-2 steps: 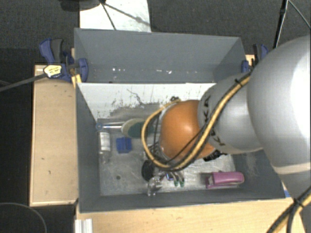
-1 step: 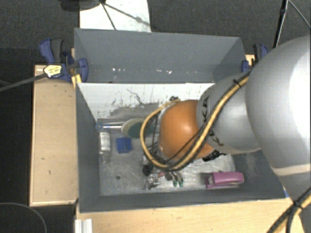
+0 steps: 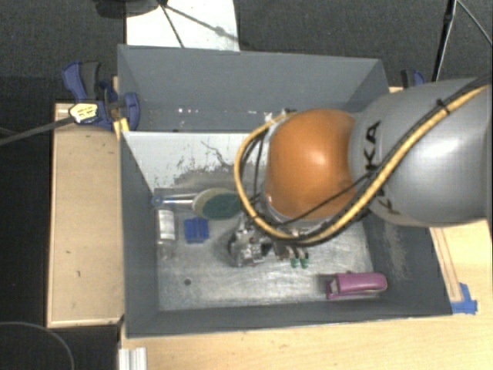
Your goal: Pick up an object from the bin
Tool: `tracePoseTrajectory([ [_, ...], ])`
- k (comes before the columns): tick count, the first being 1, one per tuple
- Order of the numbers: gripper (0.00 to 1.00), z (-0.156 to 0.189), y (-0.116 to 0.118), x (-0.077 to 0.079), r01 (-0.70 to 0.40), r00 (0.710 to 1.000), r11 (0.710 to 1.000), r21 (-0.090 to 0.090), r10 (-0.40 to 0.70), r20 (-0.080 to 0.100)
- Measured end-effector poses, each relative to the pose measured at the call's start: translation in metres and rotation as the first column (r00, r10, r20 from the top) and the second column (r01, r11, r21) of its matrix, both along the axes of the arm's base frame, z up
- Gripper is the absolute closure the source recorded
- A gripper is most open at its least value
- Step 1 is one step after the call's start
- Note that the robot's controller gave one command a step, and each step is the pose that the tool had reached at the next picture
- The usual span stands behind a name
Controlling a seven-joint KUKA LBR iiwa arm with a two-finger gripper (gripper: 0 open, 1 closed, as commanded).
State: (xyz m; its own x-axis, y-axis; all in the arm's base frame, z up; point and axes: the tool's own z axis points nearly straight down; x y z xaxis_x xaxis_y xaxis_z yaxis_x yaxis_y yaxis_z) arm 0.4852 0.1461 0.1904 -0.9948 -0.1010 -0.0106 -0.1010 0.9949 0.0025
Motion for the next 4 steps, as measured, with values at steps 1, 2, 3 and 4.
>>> tracePoseTrajectory([
  [1,1.0,0.04,0.025,0.063,-0.282,0.959,0.959,-0.003,0.282,-0.002],
  [2,0.0,0.038,0.025,0.061,-0.278,0.961,0.961,-0.002,0.278,-0.007],
  [3,0.0,-0.121,-0.008,0.087,-0.44,0.898,0.898,0.0,0.44,-0.008],
  [4,1.0,-0.116,-0.006,0.089,-0.436,0.9,0.9,0.0,0.436,-0.001],
])
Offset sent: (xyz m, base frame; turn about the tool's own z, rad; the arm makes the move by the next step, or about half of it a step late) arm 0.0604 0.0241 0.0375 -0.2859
